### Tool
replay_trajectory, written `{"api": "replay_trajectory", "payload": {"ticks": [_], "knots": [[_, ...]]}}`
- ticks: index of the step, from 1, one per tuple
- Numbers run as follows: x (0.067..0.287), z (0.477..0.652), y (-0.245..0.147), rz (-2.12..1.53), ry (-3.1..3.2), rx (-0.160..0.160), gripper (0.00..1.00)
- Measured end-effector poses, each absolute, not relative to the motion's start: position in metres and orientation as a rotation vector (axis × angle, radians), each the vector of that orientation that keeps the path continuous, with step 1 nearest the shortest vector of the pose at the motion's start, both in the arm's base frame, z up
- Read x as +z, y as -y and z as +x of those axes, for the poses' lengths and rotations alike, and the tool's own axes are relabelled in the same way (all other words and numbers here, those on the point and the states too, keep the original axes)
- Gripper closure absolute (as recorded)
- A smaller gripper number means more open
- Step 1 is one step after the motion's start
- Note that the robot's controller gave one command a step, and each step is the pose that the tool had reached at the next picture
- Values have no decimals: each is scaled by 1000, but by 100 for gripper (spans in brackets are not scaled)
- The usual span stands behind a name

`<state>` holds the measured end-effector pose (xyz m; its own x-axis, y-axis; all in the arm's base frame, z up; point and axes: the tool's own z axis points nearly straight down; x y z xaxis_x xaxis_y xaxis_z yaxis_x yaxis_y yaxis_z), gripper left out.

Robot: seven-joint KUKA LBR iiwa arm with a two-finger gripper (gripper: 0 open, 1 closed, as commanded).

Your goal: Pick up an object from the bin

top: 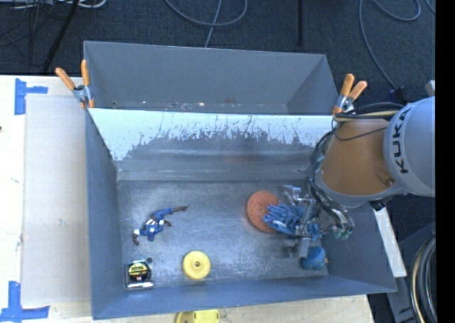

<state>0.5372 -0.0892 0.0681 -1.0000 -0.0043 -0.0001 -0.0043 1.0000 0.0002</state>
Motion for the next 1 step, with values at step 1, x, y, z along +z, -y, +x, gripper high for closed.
{"api": "replay_trajectory", "payload": {"ticks": [1], "knots": [[70,555,93,317,-3124,1,0]]}}
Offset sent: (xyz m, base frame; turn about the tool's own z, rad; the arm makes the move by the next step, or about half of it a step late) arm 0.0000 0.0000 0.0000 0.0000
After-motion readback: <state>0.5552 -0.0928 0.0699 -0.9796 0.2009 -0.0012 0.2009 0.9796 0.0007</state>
